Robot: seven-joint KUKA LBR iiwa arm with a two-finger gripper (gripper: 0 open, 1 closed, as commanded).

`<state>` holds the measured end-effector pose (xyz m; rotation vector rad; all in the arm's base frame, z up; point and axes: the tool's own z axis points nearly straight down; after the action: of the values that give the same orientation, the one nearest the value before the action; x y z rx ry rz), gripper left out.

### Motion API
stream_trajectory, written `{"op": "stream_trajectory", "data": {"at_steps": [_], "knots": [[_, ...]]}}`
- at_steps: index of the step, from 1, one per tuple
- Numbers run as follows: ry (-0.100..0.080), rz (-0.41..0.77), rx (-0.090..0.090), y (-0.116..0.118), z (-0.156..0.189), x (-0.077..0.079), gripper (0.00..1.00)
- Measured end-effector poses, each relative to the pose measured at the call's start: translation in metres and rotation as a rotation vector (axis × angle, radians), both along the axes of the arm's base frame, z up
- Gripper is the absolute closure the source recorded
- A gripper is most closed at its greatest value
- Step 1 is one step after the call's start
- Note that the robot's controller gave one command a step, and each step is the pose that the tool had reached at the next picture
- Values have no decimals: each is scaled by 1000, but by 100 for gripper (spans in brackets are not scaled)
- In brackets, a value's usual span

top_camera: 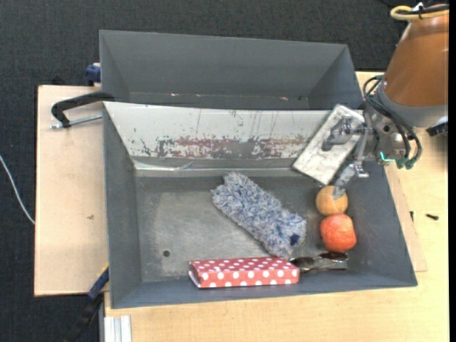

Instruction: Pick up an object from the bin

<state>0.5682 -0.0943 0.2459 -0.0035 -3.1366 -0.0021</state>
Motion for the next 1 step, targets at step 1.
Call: {"op": "stream_trajectory", "data": {"at_steps": [1], "knots": [[-9,2,-1,0,5,1,0]]}}
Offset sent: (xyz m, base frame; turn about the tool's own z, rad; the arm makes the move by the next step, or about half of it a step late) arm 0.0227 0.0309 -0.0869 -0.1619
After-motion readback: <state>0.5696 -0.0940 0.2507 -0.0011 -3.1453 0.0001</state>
